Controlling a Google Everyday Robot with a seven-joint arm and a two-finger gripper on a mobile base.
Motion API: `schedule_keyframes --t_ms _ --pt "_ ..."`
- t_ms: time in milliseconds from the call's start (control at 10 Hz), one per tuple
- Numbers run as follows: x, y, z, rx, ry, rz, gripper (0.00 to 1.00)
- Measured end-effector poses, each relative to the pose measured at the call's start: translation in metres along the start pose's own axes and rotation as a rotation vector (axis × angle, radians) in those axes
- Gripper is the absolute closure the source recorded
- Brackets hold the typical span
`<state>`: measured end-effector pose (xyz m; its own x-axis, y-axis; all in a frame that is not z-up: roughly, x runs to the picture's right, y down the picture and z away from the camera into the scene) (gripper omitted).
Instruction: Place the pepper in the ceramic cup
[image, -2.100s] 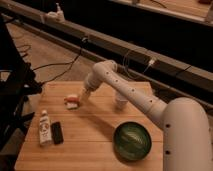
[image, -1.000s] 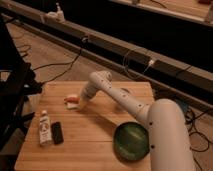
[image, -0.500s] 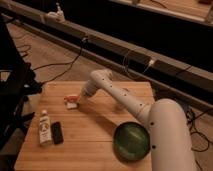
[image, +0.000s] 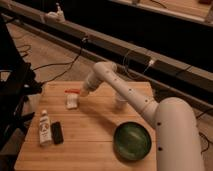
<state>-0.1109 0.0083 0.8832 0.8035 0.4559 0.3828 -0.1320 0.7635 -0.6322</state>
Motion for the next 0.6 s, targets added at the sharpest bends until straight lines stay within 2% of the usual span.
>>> schedule_keyframes --t_ms 200,400,600 --pt "0.007 -0.005 -0.043 -0.019 0.000 -0.015 1.00" --pt "0.023 -0.015 -0.086 -0.025 -0.007 0.003 1.00" --pt "0.056 -0.028 -0.132 -0.009 -0.004 0.066 1.00"
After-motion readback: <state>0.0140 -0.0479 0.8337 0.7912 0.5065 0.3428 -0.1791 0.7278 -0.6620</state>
